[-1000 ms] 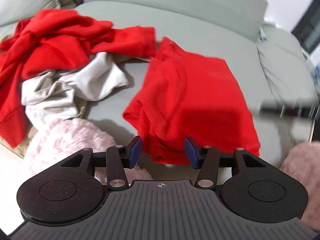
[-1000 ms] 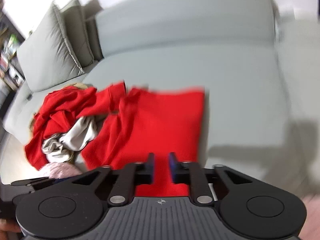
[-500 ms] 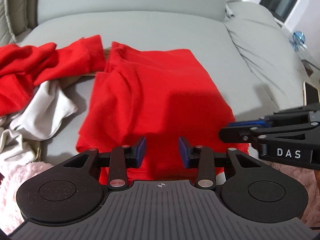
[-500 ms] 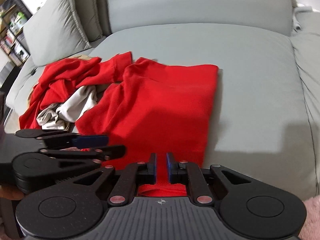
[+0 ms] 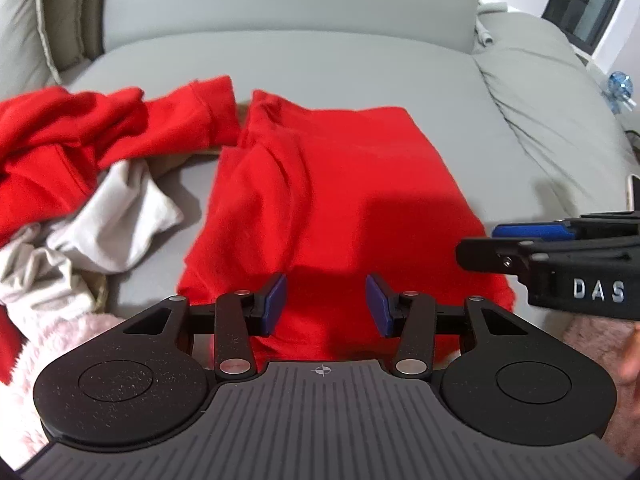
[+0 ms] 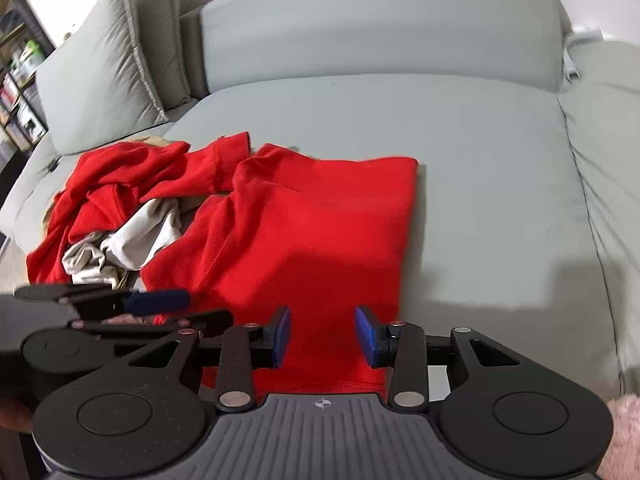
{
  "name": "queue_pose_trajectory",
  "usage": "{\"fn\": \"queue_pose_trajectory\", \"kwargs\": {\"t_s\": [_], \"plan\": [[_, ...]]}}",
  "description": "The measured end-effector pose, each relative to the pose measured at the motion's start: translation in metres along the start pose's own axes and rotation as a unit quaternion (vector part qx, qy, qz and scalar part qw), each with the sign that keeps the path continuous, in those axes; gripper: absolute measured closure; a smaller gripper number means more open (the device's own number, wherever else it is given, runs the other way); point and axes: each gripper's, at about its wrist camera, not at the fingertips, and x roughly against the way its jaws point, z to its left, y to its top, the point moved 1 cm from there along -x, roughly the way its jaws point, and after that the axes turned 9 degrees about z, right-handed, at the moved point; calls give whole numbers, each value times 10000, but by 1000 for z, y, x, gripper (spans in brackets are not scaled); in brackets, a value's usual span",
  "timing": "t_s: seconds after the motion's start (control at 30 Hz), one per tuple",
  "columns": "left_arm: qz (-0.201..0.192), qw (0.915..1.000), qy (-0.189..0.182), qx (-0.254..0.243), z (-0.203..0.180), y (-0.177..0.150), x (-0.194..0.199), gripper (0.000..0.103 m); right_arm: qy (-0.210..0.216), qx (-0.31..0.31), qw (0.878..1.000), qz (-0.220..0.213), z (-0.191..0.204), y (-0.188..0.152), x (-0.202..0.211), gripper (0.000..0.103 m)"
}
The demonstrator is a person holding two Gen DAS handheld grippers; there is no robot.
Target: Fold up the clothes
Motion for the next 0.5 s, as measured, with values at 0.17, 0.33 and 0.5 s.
{"fn": "queue_pose_trajectory", "kwargs": {"t_s": [0.17, 0.33, 0.5], "plan": [[141, 9999, 24, -71, -1, -5, 1, 55, -122, -60, 9999, -20, 1, -1, 1, 63], [248, 9997, -29, -35, 3, -10, 1, 56, -92, -36, 10000, 11, 3, -3, 2, 64], [175, 9998, 0, 78, 6, -10, 4, 57, -72, 80, 9999, 74, 6, -5, 1, 64]]}}
